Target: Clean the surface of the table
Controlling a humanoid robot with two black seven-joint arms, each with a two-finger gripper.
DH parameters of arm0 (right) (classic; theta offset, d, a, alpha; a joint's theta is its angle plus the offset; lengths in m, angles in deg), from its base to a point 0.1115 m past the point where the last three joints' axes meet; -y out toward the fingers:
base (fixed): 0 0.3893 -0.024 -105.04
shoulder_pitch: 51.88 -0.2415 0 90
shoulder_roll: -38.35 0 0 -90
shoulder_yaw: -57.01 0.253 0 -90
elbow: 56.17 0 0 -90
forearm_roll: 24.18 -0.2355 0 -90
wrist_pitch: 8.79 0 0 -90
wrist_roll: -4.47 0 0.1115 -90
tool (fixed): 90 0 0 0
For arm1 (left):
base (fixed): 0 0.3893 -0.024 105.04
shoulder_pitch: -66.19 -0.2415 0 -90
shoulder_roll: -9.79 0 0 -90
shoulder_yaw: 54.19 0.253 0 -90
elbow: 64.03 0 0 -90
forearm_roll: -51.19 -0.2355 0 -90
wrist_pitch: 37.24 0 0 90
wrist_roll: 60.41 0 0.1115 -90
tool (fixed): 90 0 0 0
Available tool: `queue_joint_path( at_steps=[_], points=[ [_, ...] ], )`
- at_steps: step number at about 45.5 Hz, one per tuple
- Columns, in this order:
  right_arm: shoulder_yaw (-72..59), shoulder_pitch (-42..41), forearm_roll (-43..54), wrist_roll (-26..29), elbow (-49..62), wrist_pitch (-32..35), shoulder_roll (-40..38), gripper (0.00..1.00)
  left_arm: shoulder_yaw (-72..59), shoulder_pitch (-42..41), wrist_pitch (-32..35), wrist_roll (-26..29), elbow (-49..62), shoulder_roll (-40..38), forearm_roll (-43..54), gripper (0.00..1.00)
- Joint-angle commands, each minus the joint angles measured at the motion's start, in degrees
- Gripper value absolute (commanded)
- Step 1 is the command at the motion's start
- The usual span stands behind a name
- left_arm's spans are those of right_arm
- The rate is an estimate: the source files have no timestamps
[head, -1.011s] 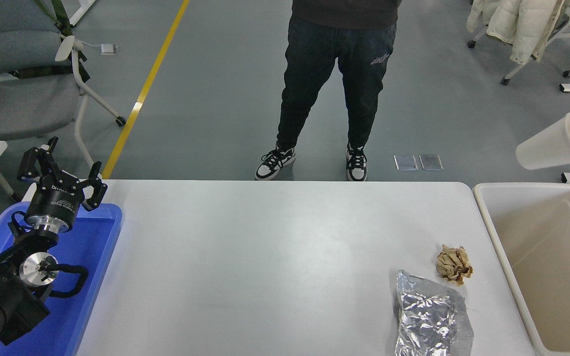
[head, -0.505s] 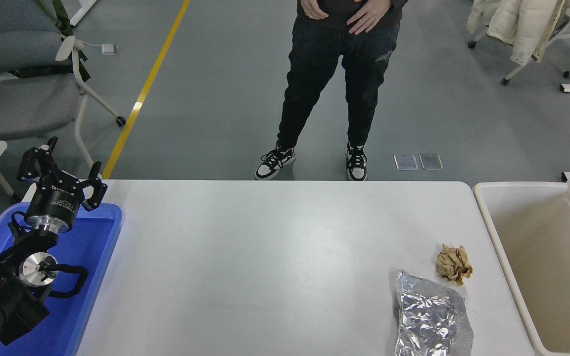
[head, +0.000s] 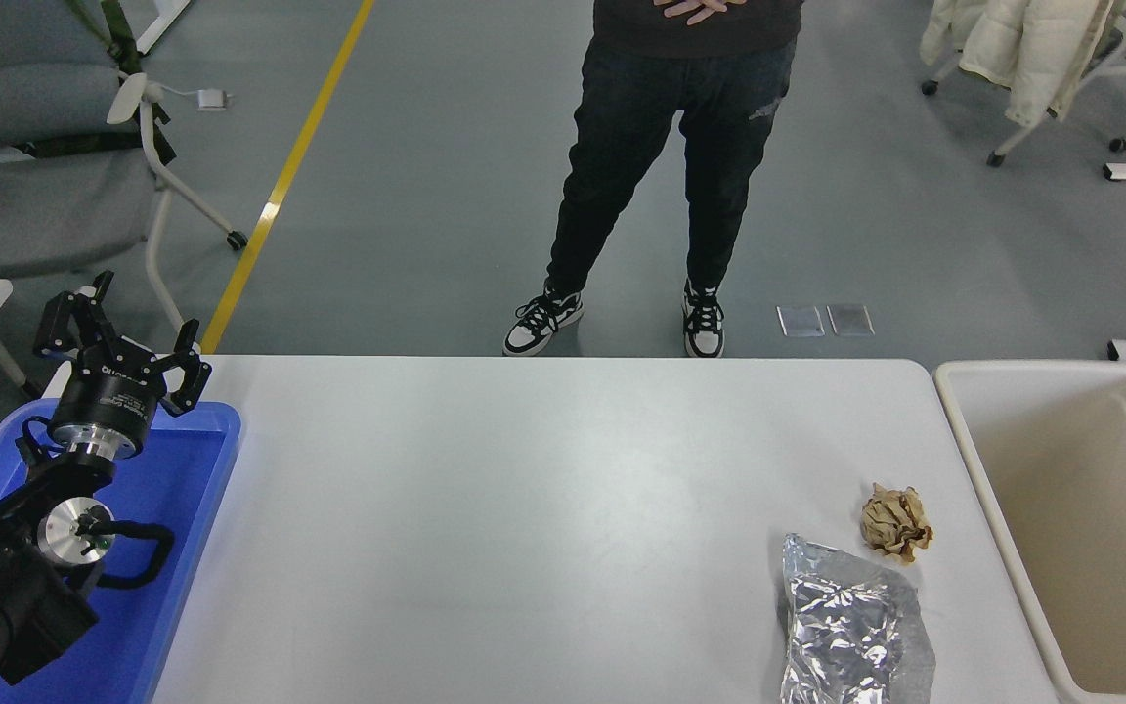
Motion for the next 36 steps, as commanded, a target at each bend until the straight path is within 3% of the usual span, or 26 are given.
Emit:
queue_joint_path(
  at_steps=[1, 13, 23, 36],
  points=[
    [-0.23, 0.68, -0.30, -0.83, 8.51, -2.39, 8.55, 0.00, 0.00, -0.01, 0.00, 0.00, -0.04, 0.00, 0.06, 1.00],
    [-8.13, 1.65, -4.60, -0.13, 11.05, -16.19, 16.98, 0.00, 0.00, -0.01, 0.00, 0.00, -0.03, 0.00, 0.06, 1.00],
    [-17.36, 1.65, -15.41, 0.31, 12.02, -17.34, 18.75, 0.00, 0.00, -0.01, 0.00, 0.00, -0.04, 0.00, 0.06, 1.00],
    [-18.51, 1.65, -17.18, 0.75, 12.90, -18.31, 18.75, 0.00, 0.00, -0.01, 0.00, 0.00, -0.04, 0.00, -0.02, 1.00]
  ],
)
